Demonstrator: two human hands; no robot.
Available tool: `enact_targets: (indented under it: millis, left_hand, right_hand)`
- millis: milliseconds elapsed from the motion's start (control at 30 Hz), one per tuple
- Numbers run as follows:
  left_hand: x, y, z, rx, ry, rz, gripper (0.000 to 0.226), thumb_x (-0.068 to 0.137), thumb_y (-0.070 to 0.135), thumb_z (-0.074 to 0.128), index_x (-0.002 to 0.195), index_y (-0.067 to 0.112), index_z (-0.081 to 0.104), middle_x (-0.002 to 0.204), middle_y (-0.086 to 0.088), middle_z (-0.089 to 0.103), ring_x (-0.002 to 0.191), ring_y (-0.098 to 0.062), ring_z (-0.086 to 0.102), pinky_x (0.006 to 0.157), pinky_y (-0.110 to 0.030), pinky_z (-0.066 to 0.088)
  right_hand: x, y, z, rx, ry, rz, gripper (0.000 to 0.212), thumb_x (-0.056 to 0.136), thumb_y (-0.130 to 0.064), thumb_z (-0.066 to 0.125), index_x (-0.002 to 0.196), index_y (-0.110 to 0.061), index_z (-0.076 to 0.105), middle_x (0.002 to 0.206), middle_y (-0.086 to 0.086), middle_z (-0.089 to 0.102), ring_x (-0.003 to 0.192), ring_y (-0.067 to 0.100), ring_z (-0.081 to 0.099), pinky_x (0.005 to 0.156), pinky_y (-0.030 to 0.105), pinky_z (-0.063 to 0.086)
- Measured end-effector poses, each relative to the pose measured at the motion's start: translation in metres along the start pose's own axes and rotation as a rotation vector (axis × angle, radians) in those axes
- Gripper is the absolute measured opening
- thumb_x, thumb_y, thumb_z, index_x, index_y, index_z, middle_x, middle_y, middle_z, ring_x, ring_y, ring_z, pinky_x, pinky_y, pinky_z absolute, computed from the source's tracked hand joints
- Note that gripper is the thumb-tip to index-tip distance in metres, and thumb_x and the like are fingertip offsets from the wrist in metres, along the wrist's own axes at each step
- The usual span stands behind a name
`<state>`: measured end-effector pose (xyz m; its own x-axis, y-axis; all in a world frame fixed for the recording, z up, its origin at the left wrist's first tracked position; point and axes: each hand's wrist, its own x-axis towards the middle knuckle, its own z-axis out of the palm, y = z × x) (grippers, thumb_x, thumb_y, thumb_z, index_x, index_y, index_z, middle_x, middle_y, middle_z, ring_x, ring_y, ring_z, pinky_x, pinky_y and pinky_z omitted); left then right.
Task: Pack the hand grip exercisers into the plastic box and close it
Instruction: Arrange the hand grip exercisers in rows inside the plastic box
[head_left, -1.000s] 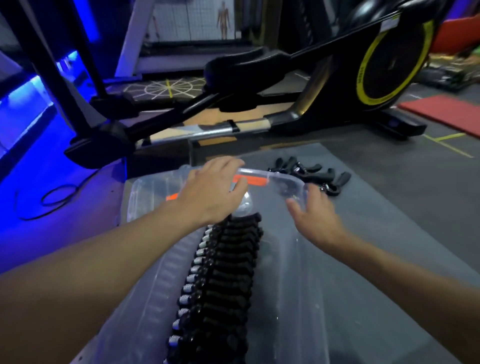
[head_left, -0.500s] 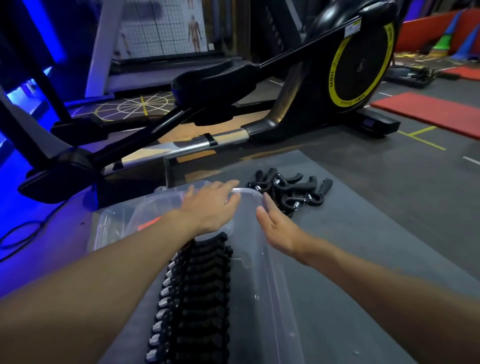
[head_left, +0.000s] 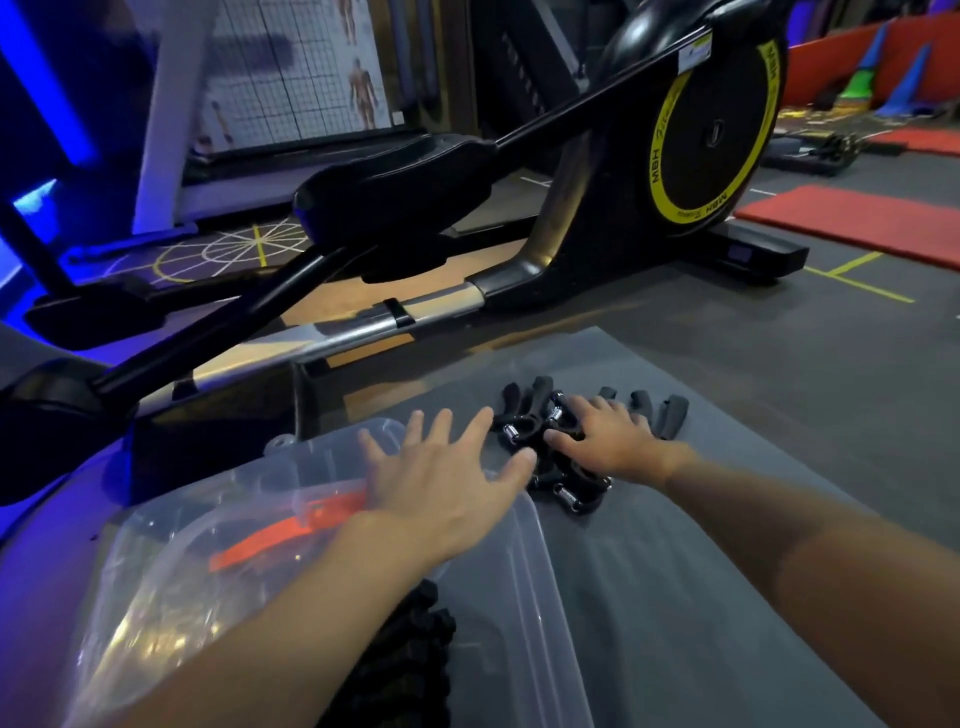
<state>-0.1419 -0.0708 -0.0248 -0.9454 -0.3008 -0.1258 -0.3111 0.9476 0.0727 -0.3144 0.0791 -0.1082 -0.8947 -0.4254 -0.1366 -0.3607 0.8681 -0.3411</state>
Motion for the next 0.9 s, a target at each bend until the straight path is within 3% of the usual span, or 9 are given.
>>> enact_targets:
  millis: [100,200,300,367,467,567,667,767,900]
  left_hand:
    - [0.000,0.001,0.006,0.021,0.078,0.001,0.075,0.081,0.081,0.005,0.149,0.049,-0.003,0.163,0.005,0.006,0.150,-0.021,-0.004,0.113,-0.066,-0.002]
    - [0.000,0.001,0.009,0.016,0.108,0.008,0.073,0.080,0.081,0.004,0.146,0.052,-0.008,0.163,0.007,0.003,0.150,-0.020,-0.006,0.112,-0.066,-0.003]
    - [0.000,0.001,0.009,0.011,0.115,0.012,0.073,0.078,0.081,0.000,0.144,0.053,-0.013,0.163,0.009,0.001,0.150,-0.018,-0.009,0.113,-0.066,-0.002]
    - [-0.001,0.002,0.010,0.017,0.121,0.014,0.073,0.077,0.081,-0.002,0.143,0.054,-0.015,0.163,0.010,-0.001,0.149,-0.017,-0.010,0.113,-0.065,-0.001]
    - [-0.001,0.001,0.011,0.020,0.134,0.008,0.075,0.072,0.081,-0.007,0.142,0.054,-0.016,0.163,0.010,0.000,0.150,-0.018,-0.008,0.113,-0.064,0.002]
    - [-0.002,0.001,0.009,0.017,0.124,0.011,0.073,0.074,0.080,-0.006,0.142,0.055,-0.014,0.163,0.010,0.001,0.150,-0.018,-0.008,0.113,-0.064,0.002]
    - [-0.004,0.002,0.006,0.011,0.121,0.013,0.069,0.080,0.079,0.000,0.144,0.054,-0.011,0.163,0.009,0.001,0.149,-0.018,-0.008,0.113,-0.065,0.001]
    - [-0.004,0.002,0.007,0.010,0.121,0.011,0.069,0.080,0.078,0.002,0.145,0.054,-0.008,0.163,0.009,0.004,0.150,-0.018,-0.006,0.112,-0.065,0.001]
    - [-0.004,0.002,0.008,0.004,0.127,0.001,0.069,0.082,0.078,0.004,0.146,0.053,-0.004,0.163,0.009,0.009,0.150,-0.019,-0.003,0.112,-0.065,0.002]
  right_hand:
    - [0.039,-0.006,0.013,-0.104,0.010,-0.056,0.080,0.081,-0.075,0.042,0.148,-0.034,0.024,0.151,0.003,0.033,0.141,0.029,0.025,0.114,0.053,0.018]
    - [0.073,-0.023,0.020,-0.179,-0.016,-0.135,0.086,0.075,-0.081,0.042,0.147,-0.039,0.021,0.155,-0.005,0.026,0.144,0.028,0.017,0.111,0.065,0.013]
    - [0.093,-0.030,0.022,-0.241,-0.175,-0.087,0.095,0.069,-0.088,0.038,0.149,-0.043,0.015,0.159,-0.010,0.017,0.146,0.033,0.014,0.104,0.075,0.014]
    - [0.098,-0.026,0.025,-0.284,-0.270,-0.026,0.101,0.065,-0.093,0.037,0.150,-0.043,0.014,0.160,-0.013,0.011,0.146,0.038,0.015,0.104,0.076,0.014]
    - [0.102,-0.019,0.029,-0.246,-0.263,-0.008,0.107,0.056,-0.099,0.033,0.148,-0.046,0.015,0.160,-0.016,0.009,0.143,0.036,0.025,0.105,0.072,0.020]
    - [0.097,-0.017,0.030,-0.268,-0.248,0.032,0.101,0.061,-0.096,0.032,0.147,-0.044,0.021,0.161,-0.013,0.005,0.142,0.039,0.026,0.105,0.072,0.017]
    - [0.088,-0.017,0.033,-0.310,-0.235,0.059,0.088,0.069,-0.090,0.031,0.145,-0.046,0.025,0.160,-0.001,0.016,0.140,0.043,0.026,0.104,0.074,0.014]
    - [0.076,-0.014,0.032,-0.334,-0.270,0.072,0.087,0.069,-0.091,0.029,0.145,-0.051,0.019,0.155,0.006,0.029,0.140,0.042,0.026,0.105,0.074,0.013]
    - [0.058,-0.005,0.037,-0.430,-0.296,0.042,0.086,0.070,-0.091,0.026,0.145,-0.053,0.009,0.156,0.005,0.027,0.140,0.043,0.026,0.106,0.073,0.012]
